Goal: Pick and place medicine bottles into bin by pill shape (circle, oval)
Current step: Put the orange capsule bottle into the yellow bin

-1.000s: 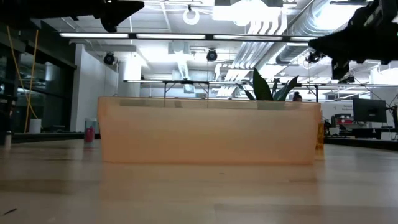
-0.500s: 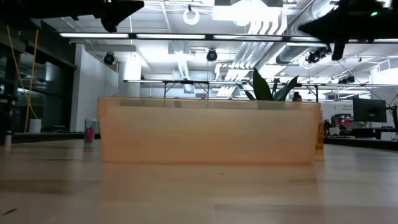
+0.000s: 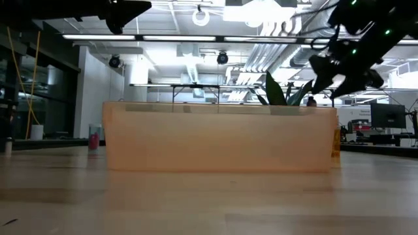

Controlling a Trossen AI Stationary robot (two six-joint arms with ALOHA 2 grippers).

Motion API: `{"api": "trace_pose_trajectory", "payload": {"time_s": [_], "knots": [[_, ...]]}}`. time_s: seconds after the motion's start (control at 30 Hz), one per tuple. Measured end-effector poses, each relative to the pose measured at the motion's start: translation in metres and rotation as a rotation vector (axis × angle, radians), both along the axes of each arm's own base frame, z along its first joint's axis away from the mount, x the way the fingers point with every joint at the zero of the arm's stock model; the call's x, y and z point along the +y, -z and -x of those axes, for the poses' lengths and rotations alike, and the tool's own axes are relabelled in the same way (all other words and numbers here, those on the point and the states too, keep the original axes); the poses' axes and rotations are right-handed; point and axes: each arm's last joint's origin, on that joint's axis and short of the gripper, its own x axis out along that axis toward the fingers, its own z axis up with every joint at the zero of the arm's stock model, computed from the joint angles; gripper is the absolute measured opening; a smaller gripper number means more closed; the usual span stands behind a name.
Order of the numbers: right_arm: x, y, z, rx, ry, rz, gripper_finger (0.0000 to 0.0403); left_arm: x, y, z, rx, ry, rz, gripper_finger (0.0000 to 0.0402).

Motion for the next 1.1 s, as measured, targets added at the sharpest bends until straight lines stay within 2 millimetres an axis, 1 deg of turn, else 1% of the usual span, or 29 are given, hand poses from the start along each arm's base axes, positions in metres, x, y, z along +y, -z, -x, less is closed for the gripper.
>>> {"api": "trace_pose_trajectory", "payload": {"time_s": [0.07, 0.13, 0.27, 0.37, 0.43, 0.63, 0.93, 1.03, 1.1], "knots": [[-0.007, 0.007, -0.003, 0.003, 0.028, -0.057, 0.0300, 0.000, 0.000, 0.000, 0.000, 0.000, 0.000, 0.0280], [-0.014, 0.013, -0.006, 0.010, 0.068, -0.103, 0.0310, 0.000, 0.000, 0.000, 0.000, 0.000, 0.000, 0.0280], [-0.026, 0.026, -0.007, 0.041, 0.144, -0.170, 0.0314, 0.000, 0.000, 0.000, 0.000, 0.000, 0.000, 0.0280], [-0.031, 0.034, -0.010, 0.061, 0.157, -0.221, 0.0314, 0.000, 0.000, 0.000, 0.000, 0.000, 0.000, 0.0280], [-0.033, 0.039, -0.011, 0.059, 0.167, -0.256, 0.0314, 0.000, 0.000, 0.000, 0.000, 0.000, 0.000, 0.0280], [-0.036, 0.047, -0.018, 0.063, 0.164, -0.286, 0.0314, 0.000, 0.000, 0.000, 0.000, 0.000, 0.000, 0.0280], [-0.036, 0.053, -0.021, 0.067, 0.158, -0.340, 0.0314, 0.000, 0.000, 0.000, 0.000, 0.000, 0.000, 0.0280], [-0.036, 0.053, -0.021, 0.067, 0.163, -0.336, 0.0306, 0.000, 0.000, 0.000, 0.000, 0.000, 0.000, 0.0280], [-0.036, 0.053, -0.020, 0.066, 0.171, -0.327, 0.0292, 0.000, 0.000, 0.000, 0.000, 0.001, 0.000, 0.0280]]}}
